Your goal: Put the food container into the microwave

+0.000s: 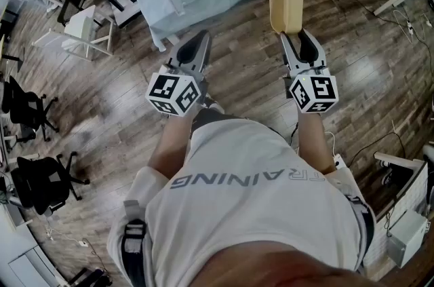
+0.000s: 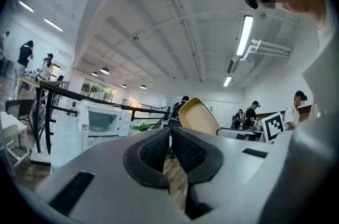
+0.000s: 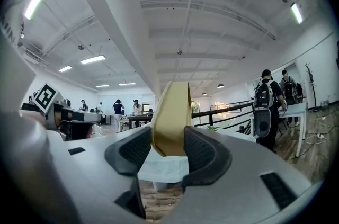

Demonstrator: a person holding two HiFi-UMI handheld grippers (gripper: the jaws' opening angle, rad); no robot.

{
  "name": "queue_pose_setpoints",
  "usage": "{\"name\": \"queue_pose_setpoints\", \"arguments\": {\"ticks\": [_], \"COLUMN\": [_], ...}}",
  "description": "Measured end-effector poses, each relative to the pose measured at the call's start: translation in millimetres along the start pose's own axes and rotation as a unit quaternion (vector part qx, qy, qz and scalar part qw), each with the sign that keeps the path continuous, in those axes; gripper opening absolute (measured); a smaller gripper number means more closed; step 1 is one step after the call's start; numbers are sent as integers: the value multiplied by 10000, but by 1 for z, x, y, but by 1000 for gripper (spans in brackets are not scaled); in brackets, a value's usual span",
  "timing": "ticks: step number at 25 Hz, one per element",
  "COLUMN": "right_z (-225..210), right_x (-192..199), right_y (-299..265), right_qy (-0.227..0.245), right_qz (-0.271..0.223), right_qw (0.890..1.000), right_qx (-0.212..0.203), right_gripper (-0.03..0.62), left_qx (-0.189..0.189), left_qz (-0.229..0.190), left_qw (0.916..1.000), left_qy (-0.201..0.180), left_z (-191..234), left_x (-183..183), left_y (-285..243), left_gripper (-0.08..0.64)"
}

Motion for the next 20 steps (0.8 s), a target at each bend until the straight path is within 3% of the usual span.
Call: {"name": "queue_pose_setpoints", "arguments": {"ticks": [20], "right_z": [5], "right_x": [-8], "right_y": [11], "right_qy": [-146], "right_qz": [-270], "right_qw": [9993], "right_qx": [-226], "right_gripper": [209], "left_qx": [145], "left_qz": [56], "left_qw": [9997], "left_qy": [190], "left_z": [-8], "left_x": [6], "left_y": [-1], "left_gripper": [43]}}
Point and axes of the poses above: the fingertips, and each gripper's own axes: y backward along the fingers, z to its left, x out of its underside, the point moved 3 cm from there along y, backward along the fingers, and after that the axes turned 11 degrees about z, right-handed, at the moved point
